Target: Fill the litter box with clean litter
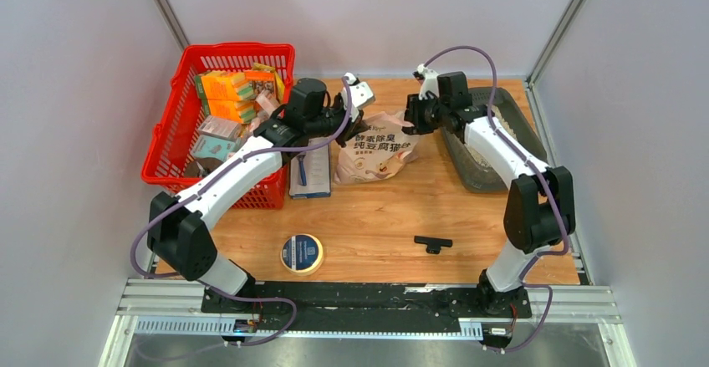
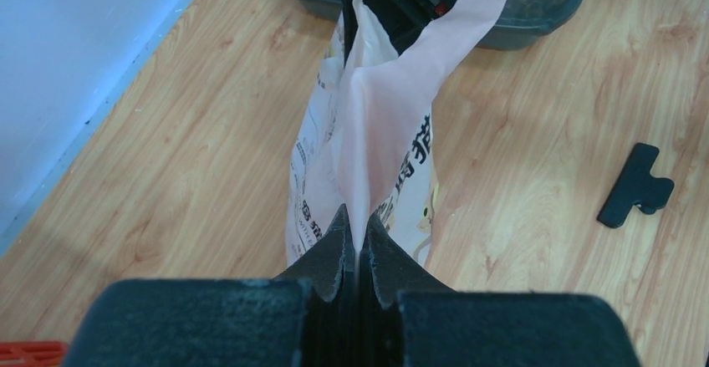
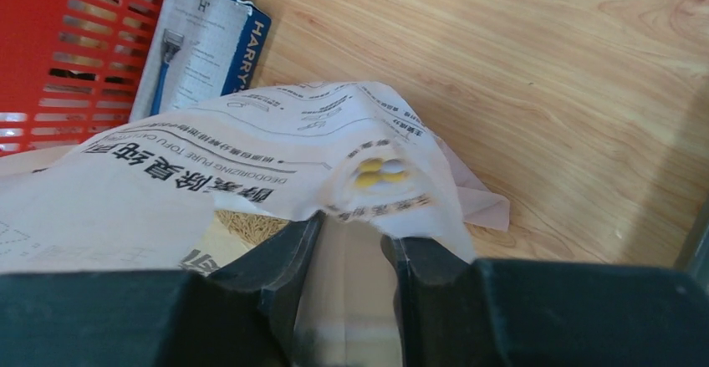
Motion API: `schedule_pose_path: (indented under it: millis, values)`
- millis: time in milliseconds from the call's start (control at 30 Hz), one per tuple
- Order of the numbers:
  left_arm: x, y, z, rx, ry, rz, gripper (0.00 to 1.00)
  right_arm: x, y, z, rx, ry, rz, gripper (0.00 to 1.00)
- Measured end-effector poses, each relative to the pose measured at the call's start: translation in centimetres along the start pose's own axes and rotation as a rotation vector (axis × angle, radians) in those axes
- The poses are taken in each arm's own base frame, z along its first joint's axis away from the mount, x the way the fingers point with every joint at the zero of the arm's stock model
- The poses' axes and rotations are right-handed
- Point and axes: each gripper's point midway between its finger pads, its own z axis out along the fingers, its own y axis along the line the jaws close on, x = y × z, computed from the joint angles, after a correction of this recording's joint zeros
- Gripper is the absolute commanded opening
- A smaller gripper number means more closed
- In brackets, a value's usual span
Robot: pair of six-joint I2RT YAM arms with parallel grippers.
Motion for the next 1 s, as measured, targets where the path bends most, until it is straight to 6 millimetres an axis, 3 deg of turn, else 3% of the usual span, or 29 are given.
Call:
schedule_pose_path:
  millis: [167,433,700,1000]
  values:
    - [-0.1,0.2,0.6,0.009,0.003,0.0,0.0,0.0,-1.2,0.1,-0.104,0.017,0.113,0.0]
    - [-0.1,0.4,1.4,0.02,0.019,0.003,0.0,-0.2,-1.2,-0.1,-0.319,0.036,0.352,0.0]
    - [-0.3,0.5,1.1,0.022,0.035,0.033,0.0,-1.0,0.0,-1.8,-0.443,0.072,0.545,0.0]
    - [-0.3,0.7,0.8,0.028,0.052,0.103,0.0,-2.1,-1.5,-5.2,-0.409,0.044,0.694,0.0]
